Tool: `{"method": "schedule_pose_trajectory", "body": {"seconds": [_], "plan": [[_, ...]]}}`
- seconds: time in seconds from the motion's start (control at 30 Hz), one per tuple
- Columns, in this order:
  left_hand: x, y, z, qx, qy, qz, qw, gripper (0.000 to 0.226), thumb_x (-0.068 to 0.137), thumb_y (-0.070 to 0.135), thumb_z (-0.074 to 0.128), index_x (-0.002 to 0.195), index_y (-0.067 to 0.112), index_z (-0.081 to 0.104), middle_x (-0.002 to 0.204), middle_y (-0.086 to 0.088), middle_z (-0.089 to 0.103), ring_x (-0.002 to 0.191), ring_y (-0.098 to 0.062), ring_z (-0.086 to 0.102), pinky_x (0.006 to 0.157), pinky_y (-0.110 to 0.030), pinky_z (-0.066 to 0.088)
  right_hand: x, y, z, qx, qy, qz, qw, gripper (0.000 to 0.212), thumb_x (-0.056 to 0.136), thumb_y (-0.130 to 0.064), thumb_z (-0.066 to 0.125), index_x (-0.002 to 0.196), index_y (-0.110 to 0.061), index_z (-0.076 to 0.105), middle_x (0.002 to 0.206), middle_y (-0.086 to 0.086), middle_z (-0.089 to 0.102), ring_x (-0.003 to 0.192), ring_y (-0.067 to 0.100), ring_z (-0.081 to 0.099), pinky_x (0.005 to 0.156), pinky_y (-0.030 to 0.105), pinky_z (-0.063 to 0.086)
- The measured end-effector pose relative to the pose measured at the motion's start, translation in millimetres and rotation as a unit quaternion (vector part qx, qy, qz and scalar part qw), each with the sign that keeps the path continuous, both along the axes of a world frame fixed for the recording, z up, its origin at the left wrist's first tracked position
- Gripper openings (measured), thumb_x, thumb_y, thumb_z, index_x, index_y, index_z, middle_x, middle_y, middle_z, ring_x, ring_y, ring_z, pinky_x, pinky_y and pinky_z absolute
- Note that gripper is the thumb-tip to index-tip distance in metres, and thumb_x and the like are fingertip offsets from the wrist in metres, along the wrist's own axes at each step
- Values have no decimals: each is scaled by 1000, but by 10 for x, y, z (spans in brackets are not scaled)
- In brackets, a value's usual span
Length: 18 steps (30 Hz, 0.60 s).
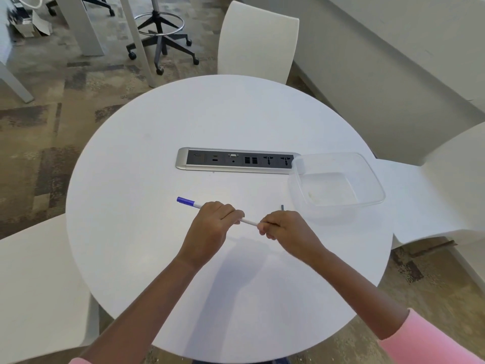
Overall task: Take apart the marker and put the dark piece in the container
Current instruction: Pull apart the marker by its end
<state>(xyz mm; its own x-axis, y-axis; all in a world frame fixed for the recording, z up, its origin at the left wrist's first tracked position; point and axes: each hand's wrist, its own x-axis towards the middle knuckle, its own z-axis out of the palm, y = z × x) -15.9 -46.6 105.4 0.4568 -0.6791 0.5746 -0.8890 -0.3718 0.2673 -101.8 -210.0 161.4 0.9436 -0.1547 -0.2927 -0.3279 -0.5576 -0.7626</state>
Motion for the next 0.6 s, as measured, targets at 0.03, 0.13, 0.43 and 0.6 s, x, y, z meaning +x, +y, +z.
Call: {"method": "schedule_pose_trajectory", "body": {"seconds": [0.03, 0.13, 0.43, 0.6], "plan": [[-4, 1, 4, 0, 0, -4, 1000, 16, 87, 3, 45, 90, 18, 52, 67, 1, 60, 63, -18, 44, 63, -26, 35, 23, -31, 43, 64, 40, -13, 997, 29, 88, -11, 53, 60, -12, 61, 53, -4, 51, 50, 6, 47, 56, 20, 39], [-14, -11, 11, -7, 3, -10, 1000, 16, 86, 4, 46, 92, 18, 51, 69, 0, 60, 66, -16, 40, 64, -26, 35, 85, -123, 125, 211, 152, -28, 965, 33, 90, -14, 51, 59, -12, 59, 50, -4, 51, 43, 6, 47, 49, 14, 41], [7, 4, 72, 10, 24, 26, 999, 22, 85, 10, 47, 80, 8, 68, 66, -1, 62, 61, -18, 45, 63, -23, 31, -38, -6, 66, -48, -58, 8, 997, 12, 89, -20, 53, 94, -12, 61, 73, -1, 56, 69, 11, 50, 66, 24, 39], [-15, 2, 47, 4, 25, 22, 999, 18, 85, 10, 48, 83, 11, 65, 66, 0, 62, 59, -18, 45, 62, -23, 32, -123, 46, -110, -313, -210, 65, 924, 24, 84, -24, 44, 77, -9, 60, 66, 5, 57, 58, 21, 52, 51, 26, 37]]}}
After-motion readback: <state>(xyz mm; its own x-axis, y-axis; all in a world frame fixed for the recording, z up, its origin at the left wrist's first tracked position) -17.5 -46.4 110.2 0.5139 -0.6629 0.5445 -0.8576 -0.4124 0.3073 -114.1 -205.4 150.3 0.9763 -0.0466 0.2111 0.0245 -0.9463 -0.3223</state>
